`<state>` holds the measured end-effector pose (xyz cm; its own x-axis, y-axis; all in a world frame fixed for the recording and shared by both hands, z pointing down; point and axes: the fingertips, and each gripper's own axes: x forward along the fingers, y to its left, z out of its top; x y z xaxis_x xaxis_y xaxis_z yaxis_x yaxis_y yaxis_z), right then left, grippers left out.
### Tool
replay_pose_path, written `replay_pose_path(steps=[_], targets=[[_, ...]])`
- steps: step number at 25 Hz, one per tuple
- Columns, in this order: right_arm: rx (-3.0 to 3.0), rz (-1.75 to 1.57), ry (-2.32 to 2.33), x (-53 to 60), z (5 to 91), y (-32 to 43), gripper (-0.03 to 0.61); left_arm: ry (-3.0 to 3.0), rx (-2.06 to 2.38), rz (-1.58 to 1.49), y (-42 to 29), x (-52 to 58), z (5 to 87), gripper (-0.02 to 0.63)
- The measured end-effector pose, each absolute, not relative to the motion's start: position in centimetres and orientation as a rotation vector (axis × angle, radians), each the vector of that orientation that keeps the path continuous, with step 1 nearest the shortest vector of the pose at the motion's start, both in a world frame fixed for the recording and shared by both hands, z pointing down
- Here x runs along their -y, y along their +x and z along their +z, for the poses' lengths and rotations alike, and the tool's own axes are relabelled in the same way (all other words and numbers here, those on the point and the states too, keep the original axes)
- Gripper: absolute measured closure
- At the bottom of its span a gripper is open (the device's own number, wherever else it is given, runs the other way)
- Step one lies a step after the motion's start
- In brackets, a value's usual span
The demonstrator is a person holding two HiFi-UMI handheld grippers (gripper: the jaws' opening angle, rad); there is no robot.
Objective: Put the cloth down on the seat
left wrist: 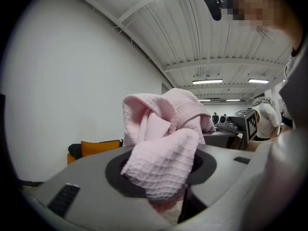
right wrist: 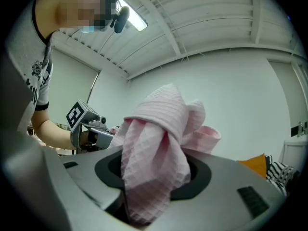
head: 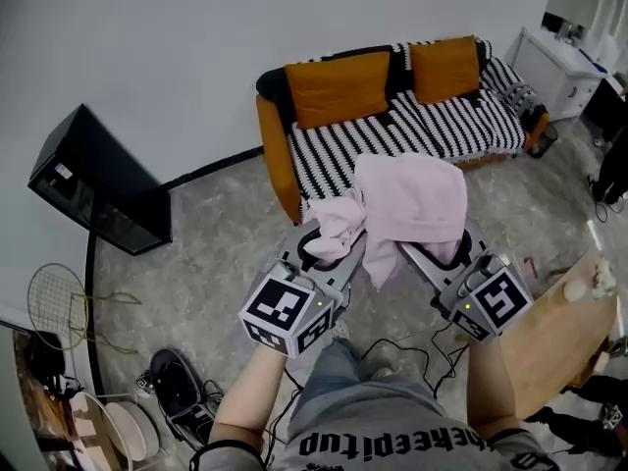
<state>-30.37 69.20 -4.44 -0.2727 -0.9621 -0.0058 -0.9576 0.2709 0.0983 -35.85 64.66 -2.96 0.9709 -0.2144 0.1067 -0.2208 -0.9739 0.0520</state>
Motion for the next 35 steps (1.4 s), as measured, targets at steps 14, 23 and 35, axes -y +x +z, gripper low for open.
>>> replay_pose_path(steps=[14, 23, 35], targets=[[2.427, -0.099, 1.91, -55.6, -4.2, -29.5, 0.364, 3.058, 0.297, 0.173, -34.9, -51.0, -2.8, 0.419], [2.389, -0.102, 1.912, -53.2, -3.8, -29.8, 0.364, 3.049, 0.263, 0.144, -35.0, -48.4, -2.3, 0.419], [2.464, -0.113, 1.83, -49.3, -3.8, -25.6, 0.363, 3.035, 0.38, 0.151, -31.1, -44.9, -2.3, 0.419]])
